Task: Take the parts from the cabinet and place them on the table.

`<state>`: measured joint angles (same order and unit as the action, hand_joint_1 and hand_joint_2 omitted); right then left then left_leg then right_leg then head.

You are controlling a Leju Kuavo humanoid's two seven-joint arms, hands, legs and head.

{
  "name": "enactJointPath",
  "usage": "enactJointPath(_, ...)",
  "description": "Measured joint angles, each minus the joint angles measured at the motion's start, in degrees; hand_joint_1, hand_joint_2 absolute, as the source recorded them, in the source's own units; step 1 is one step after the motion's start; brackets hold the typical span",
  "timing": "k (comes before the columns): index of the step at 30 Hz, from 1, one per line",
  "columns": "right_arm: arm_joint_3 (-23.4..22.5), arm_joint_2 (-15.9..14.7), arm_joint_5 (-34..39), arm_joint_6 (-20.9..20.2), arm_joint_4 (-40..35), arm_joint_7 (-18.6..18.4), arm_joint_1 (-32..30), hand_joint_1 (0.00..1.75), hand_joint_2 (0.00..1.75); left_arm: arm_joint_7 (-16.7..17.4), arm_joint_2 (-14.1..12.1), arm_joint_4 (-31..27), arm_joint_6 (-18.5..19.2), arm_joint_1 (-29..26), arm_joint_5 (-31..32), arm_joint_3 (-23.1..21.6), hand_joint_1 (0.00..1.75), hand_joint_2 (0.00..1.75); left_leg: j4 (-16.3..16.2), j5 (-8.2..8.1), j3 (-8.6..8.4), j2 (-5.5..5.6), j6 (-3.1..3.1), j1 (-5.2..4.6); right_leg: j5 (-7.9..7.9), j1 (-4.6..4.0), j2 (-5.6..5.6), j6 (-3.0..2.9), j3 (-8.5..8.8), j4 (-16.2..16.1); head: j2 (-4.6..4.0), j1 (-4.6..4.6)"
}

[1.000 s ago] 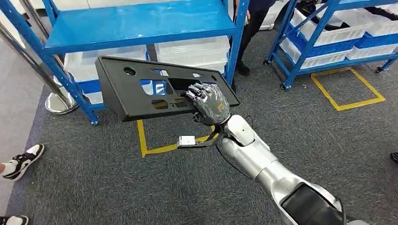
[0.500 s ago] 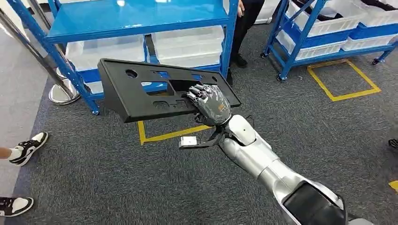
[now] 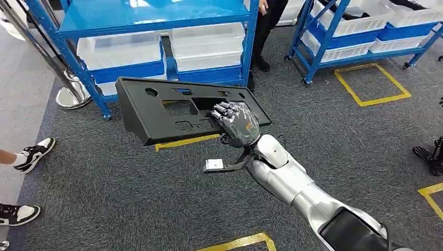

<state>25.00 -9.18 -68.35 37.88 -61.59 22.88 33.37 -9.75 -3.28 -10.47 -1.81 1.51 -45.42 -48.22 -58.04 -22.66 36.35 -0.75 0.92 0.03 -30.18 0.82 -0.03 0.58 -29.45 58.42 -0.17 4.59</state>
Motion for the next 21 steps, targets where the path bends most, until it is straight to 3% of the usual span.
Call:
enactJointPath(3,0.02,0.0,0.04,0.0,-0.04,-0.13,-0.25,1.75,1.75,-0.02,0.0,0.0,0.02,0.03,0.0,0.0,0.0,1.75,0.29,0.89,0.31,-0.03,-1.03,0.21,0.52,-0.12,-0.06,-0.93,-0.53,-0.02,0.0,0.03)
enactJointPath(4,0.02,0.0,0.18,0.0,-0.04,-0.17,-0.18,1.75,1.75,-0.07,0.02,0.0,0.02,-0.04,-0.09,0.0,0.0,1.75,0.39,-0.61,0.41,-0.01,0.23,0.19,0.79,-0.07,-0.11,-0.7,-0.62,-0.18,0.0,0.0)
enactJointPath(5,0.02,-0.09,0.28,0.0,-0.04,-0.2,-0.17,1.75,1.75,-0.09,0.02,0.0,0.11,-0.07,-0.2,0.0,0.0,1.75,0.37,-0.84,0.6,0.02,0.91,0.13,0.99,-0.1,-0.1,-0.96,-0.74,-0.18,0.0,0.0)
enactJointPath(7,0.04,-0.13,0.61,-0.02,-0.02,-0.55,-0.08,1.75,1.75,-0.15,0.02,0.0,0.3,-0.17,-0.28,0.0,0.0,1.75,0.65,0.1,0.77,0.07,1.83,0.11,1.44,-0.24,-0.1,-1.49,-1.12,-0.11,0.0,0.0)
enactJointPath(8,0.11,-0.13,0.63,-0.02,0.04,-1.05,-0.07,1.75,1.75,-0.15,-0.02,0.0,0.46,-0.16,-0.35,0.0,0.0,1.75,0.92,1.68,0.92,0.08,3.01,0.11,1.66,-0.35,-0.1,-1.65,-1.29,-0.06,0.0,-0.02)
enactJointPath(9,0.15,-0.13,0.63,-0.02,0.15,-1.22,-0.03,1.75,1.75,-0.15,-0.13,0.0,0.57,-0.15,-0.35,0.0,0.0,1.75,0.97,2.6,1.15,0.1,3.41,0.1,1.79,-0.45,-0.09,-1.78,-1.46,-0.03,0.0,0.03)
enactJointPath(10,0.22,-0.13,0.63,-0.02,0.28,-1.22,0.08,1.75,1.75,-0.15,-0.15,0.0,0.63,-0.14,-0.35,0.0,0.0,1.75,1.06,2.62,1.17,0.12,3.25,0.13,2.04,-0.51,-0.1,-1.88,-1.77,0.02,0.0,0.0)
enactJointPath(12,0.35,-0.13,0.7,-0.02,0.5,-1.29,0.26,1.75,1.75,-0.15,-0.18,0.0,0.7,-0.16,-0.39,0.0,0.0,1.75,1.22,3.37,1.38,0.14,2.27,0.19,2.21,-0.55,-0.14,-2.0,-2.27,0.2,0.0,0.0)
enactJointPath(17,1.71,0.0,0.83,-0.02,1.47,-2.47,0.9,1.75,1.75,-0.04,-0.33,0.02,1.22,-0.31,-1.33,0.0,0.0,1.75,1.33,3.62,1.73,0.19,1.74,0.22,2.31,-0.63,-0.22,-2.13,-2.7,0.35,0.0,0.0)
enactJointPath(18,1.99,0.11,0.83,-0.02,1.6,-2.95,0.98,1.75,1.75,-0.04,-0.42,0.02,1.25,-0.29,-1.35,0.0,0.0,1.75,1.38,3.59,1.73,0.19,1.4,0.22,2.31,-0.63,-0.23,-2.13,-2.71,0.35,0.0,0.0)
enactJointPath(21,2.8,0.22,0.85,-0.02,1.79,-3.32,1.11,1.75,1.75,0.0,-0.48,0.02,1.31,-0.3,-1.2,0.0,0.0,1.75,1.52,3.61,1.73,0.21,-0.42,0.38,2.31,-0.64,-0.25,-2.12,-2.81,0.38,0.0,0.0)
